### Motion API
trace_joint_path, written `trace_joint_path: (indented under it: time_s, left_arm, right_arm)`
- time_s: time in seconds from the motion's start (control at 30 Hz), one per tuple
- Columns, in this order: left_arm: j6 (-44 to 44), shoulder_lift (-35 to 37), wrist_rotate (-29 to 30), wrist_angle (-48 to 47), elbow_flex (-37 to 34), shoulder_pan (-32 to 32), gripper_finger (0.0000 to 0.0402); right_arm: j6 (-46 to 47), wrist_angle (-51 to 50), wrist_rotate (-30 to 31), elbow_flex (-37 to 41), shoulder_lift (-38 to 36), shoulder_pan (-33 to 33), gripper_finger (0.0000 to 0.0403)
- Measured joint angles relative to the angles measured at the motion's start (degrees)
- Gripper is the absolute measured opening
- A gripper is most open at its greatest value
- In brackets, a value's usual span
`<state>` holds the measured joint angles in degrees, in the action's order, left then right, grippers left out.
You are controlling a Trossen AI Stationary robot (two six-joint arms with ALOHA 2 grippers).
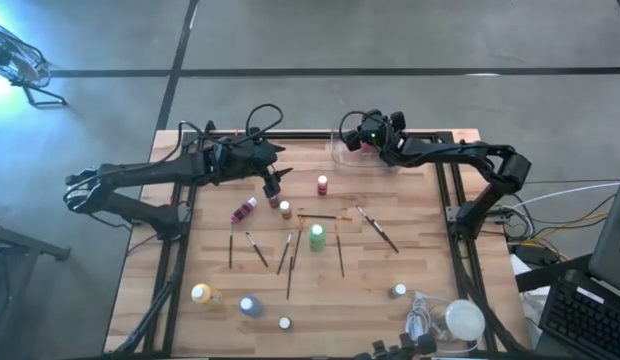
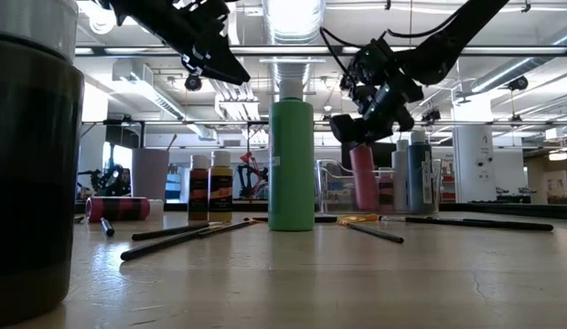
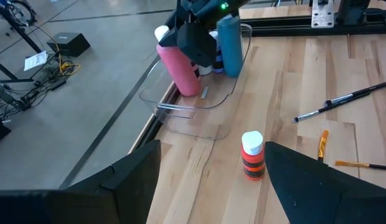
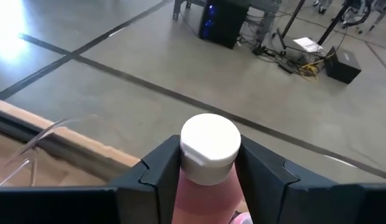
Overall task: Pick & Place Paint Supplies
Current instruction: Put the pink paint bottle into the transparent bin
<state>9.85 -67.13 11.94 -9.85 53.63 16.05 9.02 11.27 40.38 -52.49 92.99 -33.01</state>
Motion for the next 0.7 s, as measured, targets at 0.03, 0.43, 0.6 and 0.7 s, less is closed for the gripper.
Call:
trace_joint_path:
  time_s: [0.03,0.43,0.6,0.7]
  left_arm:
    - [0.04,0.0,0.0,0.0,0.0,0.0,0.0289]
    - [0.55,0.0,-0.02,1.4,0.0,0.0,0.0289]
    - [0.59,0.0,-0.02,1.36,0.0,-0.01,0.0289]
    - [0.6,0.0,-0.02,1.28,0.0,-0.01,0.0289]
  right_arm:
    - [-0.03,-0.53,0.61,0.0,-0.43,0.0,0.0152]
    - [-3.15,-0.82,2.8,-0.07,-2.03,-0.05,0.02]
    - [-9.45,1.32,3.3,-0.11,-5.62,0.68,0.0192]
    - [-12.92,-2.65,2.57,-0.11,-9.66,2.38,0.0178]
